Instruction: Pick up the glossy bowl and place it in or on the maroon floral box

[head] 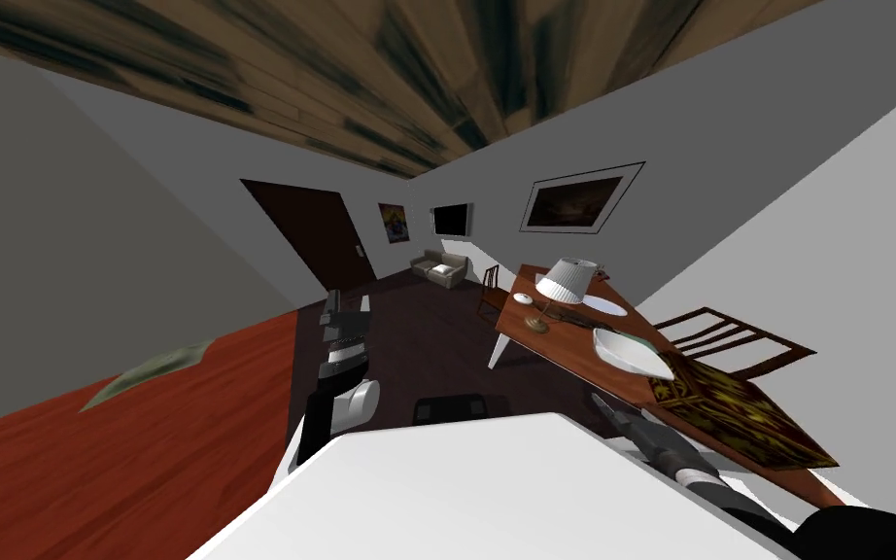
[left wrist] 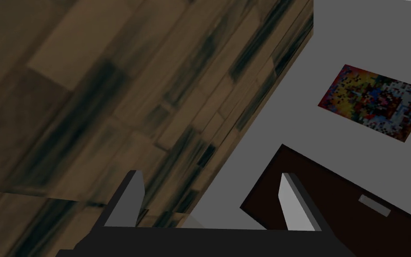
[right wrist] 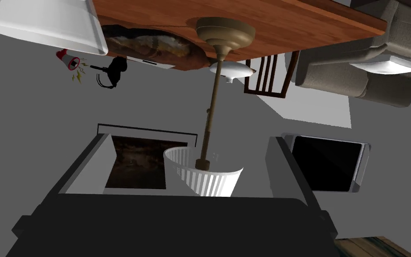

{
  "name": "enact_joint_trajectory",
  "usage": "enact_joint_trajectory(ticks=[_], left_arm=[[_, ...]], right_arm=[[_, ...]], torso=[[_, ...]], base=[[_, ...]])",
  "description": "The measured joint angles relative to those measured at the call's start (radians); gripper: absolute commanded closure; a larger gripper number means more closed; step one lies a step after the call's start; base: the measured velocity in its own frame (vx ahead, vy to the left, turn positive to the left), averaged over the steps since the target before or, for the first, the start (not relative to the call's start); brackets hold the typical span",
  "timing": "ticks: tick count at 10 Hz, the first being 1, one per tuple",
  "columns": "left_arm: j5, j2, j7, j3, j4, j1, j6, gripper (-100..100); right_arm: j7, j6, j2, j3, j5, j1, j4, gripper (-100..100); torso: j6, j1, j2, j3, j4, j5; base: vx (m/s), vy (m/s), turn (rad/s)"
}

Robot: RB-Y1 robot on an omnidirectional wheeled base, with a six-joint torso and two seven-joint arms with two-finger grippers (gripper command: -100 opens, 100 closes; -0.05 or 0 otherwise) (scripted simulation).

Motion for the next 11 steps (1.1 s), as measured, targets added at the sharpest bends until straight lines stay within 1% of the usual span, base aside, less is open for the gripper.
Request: enact_joint_trajectory(ticks=[1,2,3,4,5,6,7,8,9,10,11], left_arm=[[0.0,0.0,0.0,0.0,0.0,0.0,0.0,0],[0.0,0.0,0.0,0.0,0.0,0.0,0.0,0],[0.0,0.0,0.0,0.0,0.0,0.0,0.0,0],[0.0,0.0,0.0,0.0,0.0,0.0,0.0,0],[0.0,0.0,0.0,0.0,0.0,0.0,0.0,0],[0.0,0.0,0.0,0.0,0.0,0.0,0.0,0],[0.0,0.0,0.0,0.0,0.0,0.0,0.0,0],[0.0,0.0,0.0,0.0,0.0,0.0,0.0,0],[0.0,0.0,0.0,0.0,0.0,0.0,0.0,0],[0.0,0.0,0.0,0.0,0.0,0.0,0.0,0],[0.0,0.0,0.0,0.0,0.0,0.0,0.0,0]], right_arm=[[0.006,0.001,-0.017,-0.011,0.025,0.01,0.035,-100],[0.006,0.014,-0.031,-0.01,0.041,0.024,0.038,-100],[0.022,0.002,-0.021,-0.027,0.068,0.041,0.073,-100],[0.036,-0.004,-0.016,-0.03,0.087,0.053,0.083,-100],[0.045,-0.005,-0.022,-0.04,0.113,0.078,0.103,-100],[0.056,0.005,-0.03,-0.037,0.145,0.102,0.128,-100],[0.066,0.01,-0.03,-0.038,0.17,0.11,0.144,-100],[0.078,0.01,-0.03,-0.042,0.202,0.13,0.166,-100],[0.071,0.024,-0.063,-0.036,0.228,0.171,0.176,-100],[0.085,0.007,-0.05,-0.056,0.249,0.178,0.205,-100],[0.113,-0.025,-0.039,-0.078,0.277,0.178,0.255,-100]], torso=[[-0.001,-0.001,0.0,0.0,0.0,0.0],[0.0,-0.001,0.0,0.0,0.0,0.0],[-0.001,-0.002,-0.001,0.0,0.0,0.0],[0.0,-0.002,-0.001,0.0,0.0,0.0],[-0.001,-0.003,0.0,0.0,0.0,0.0],[-0.001,-0.005,-0.001,-0.001,0.0,-0.001],[0.0,-0.005,-0.001,-0.001,0.0,-0.001],[-0.001,-0.006,-0.002,-0.001,0.0,-0.001],[-0.001,-0.01,-0.003,-0.002,-0.001,-0.002],[0.0,-0.007,-0.003,-0.002,0.0,-0.002],[-0.001,-0.006,-0.002,-0.001,0.0,-0.002]], base=[[0.028,-0.024,0.15],[0.038,-0.028,0.245],[0.035,-0.034,0.191],[0.03,-0.045,0.393],[0.04,-0.078,0.481],[0.039,-0.081,0.12],[0.053,-0.101,0.23],[0.066,-0.155,0.354],[0.051,-0.117,0.201],[0.038,-0.09,0.345],[0.045,-0.141,0.467]])
